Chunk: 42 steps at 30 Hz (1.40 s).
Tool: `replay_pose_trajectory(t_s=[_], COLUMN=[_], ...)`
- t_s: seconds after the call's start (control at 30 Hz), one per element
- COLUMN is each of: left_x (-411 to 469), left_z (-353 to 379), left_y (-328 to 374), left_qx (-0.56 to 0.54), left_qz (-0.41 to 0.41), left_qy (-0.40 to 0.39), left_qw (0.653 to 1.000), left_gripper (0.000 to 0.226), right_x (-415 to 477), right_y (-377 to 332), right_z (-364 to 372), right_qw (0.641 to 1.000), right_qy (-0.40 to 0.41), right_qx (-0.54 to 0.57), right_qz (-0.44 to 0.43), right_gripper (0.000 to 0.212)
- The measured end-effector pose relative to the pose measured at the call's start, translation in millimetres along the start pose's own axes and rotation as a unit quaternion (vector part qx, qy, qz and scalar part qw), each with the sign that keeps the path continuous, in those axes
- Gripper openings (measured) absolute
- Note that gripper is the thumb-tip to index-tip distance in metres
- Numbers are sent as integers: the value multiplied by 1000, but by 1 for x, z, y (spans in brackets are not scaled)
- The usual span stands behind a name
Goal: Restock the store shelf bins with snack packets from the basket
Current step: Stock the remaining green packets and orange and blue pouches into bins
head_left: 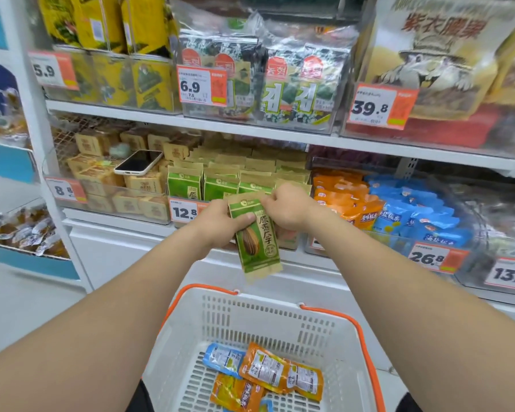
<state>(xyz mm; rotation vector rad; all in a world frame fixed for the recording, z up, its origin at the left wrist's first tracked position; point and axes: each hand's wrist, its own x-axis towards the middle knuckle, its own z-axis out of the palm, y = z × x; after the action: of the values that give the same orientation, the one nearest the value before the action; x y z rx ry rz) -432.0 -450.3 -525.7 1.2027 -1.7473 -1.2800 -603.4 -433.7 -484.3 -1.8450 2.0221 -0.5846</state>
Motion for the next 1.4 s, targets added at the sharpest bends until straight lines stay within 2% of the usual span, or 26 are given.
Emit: replay_pose_trajectory(t_s=[0.07,0.2,0.27,0.37,0.43,0.53,0.57,0.63,0.7,0.8,1.0,1.1,1.23,1.4], left_x=[4,11,11,15,19,22,21,21,23,30,39,45,54,60], left_z=[7,14,16,15,9,-3,-6,-12,-15,-21,-23,-27,-34,-39], left_y=[6,14,19,26,27,20,16,9,5,-1,3,0,-6,-6], left_qx=[-25,-56,-67,-61,-43,66,134,261,345,410,420,396,355,284], left_qz=[10,3,6,3,-4,24,45,84,104,89,78,68,78,74], left_qy=[56,140,162,198,245,303,306,301,300,308,371,379,385,417], left_qw=[998,989,984,978,969,950,942,913,883,854,825,833,848,860], left_gripper=[15,43,52,57,48,15,19,46,62,60,25,20,17,14], right_x=[3,5,5,8,12,15,17,21,24,17,21,26,30,34], right_y=[4,4,-1,-2,-2,-3,-4,-6,-10,-16,-21,-21,-19,-19], right_z=[6,8,4,2,-1,-6,-5,0,2,2,19,23,17,22], right_qw=[997,984,977,968,952,927,924,921,921,931,941,945,920,903], right_qy=[64,59,89,178,261,342,343,326,309,288,249,240,294,320], right_qx=[29,157,176,156,148,138,147,184,201,168,103,86,124,97], right_qz=[-27,-60,-78,-79,-64,-65,-80,-108,-126,-147,-204,-207,-225,-269], right_gripper=[40,46,49,47,43,27,21,14,13,8,22,27,28,27])
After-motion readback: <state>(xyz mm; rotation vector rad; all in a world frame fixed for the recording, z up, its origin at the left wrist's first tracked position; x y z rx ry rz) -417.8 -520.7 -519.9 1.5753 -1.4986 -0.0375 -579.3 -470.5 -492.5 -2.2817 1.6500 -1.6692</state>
